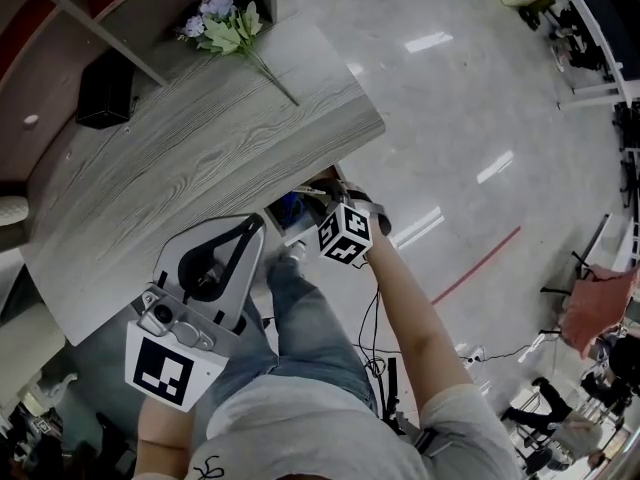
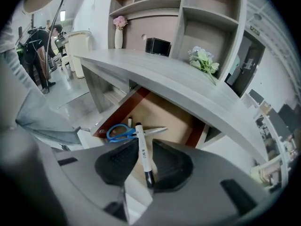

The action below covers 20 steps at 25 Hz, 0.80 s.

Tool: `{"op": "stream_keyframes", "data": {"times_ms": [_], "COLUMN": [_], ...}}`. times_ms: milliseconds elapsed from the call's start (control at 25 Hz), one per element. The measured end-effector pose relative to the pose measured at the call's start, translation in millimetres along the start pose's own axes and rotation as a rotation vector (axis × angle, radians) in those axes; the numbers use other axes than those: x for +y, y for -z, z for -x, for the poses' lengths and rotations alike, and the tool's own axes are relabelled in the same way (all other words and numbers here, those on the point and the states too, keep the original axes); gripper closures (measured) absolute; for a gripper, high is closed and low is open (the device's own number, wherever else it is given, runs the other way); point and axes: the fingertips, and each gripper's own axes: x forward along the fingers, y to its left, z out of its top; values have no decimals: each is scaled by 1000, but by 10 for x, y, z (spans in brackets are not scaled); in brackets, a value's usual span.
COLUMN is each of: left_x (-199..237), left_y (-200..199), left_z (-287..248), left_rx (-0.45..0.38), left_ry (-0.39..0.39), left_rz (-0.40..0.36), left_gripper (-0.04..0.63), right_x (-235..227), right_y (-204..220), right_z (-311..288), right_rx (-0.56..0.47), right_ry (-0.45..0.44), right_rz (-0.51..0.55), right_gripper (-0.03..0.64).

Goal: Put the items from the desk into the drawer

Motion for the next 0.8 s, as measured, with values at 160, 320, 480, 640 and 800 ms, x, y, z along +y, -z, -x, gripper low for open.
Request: {"op": "stream_keyframes", "data": {"times_ms": [160, 320, 480, 640, 800], "left_x": [17, 39, 56, 64, 57], "left_y": [-24, -55, -107, -216, -322], "left_z": [-17, 3, 84, 198, 362], "left_rx": [-2, -12, -24, -49, -68], "left_ry": [5, 12, 21, 30, 41], "left_rz": [0, -3, -9, -18, -28], "left_gripper": [586, 586, 586, 586, 586], "right_x": [-61, -86, -61, -59, -13], "right_y": [-25, -101, -245, -466, -722], "right_z": [52, 107, 238, 445, 686], "right_rx": [-12, -31, -71, -133, -202], "right_ry": [7, 24, 25, 42, 70], "right_rz": [-20, -33, -82, -151, -204], "right_gripper": [518, 538, 607, 609, 609]}}
